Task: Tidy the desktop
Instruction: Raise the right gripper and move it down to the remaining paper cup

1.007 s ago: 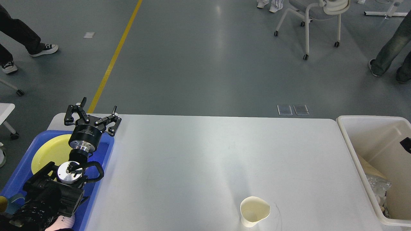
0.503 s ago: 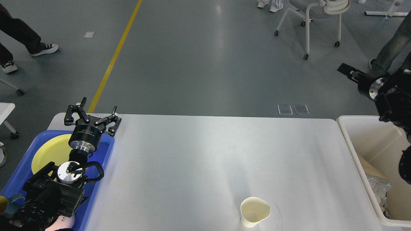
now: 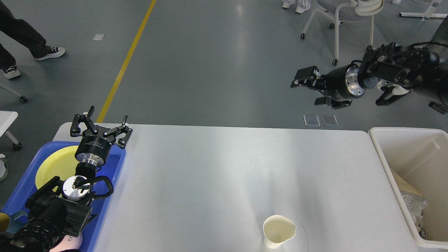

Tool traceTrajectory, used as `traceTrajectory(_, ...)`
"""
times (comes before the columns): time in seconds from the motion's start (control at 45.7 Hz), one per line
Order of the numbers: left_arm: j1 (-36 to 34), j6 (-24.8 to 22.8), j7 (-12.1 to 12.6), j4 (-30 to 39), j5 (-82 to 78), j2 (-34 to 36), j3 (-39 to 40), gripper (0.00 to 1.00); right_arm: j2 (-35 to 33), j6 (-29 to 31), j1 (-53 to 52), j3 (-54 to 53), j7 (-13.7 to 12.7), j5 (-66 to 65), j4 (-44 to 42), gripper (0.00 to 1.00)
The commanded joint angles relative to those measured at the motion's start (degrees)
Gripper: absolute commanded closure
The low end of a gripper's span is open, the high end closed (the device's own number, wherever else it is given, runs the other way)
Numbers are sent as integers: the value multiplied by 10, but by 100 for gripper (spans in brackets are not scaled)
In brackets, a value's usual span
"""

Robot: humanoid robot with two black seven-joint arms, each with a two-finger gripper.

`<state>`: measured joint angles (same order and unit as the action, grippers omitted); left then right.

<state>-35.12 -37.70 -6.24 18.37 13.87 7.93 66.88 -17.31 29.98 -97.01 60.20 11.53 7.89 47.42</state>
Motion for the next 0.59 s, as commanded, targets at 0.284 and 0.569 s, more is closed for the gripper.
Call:
traceTrajectory(0.284,0,0,0,0,0,1,0,0,-61,-89,-165,8,-5,-94,428,0)
traceTrajectory(0.569,0,0,0,0,-1,0,0,0,-97,-87,-146,55,2,-99,467,0)
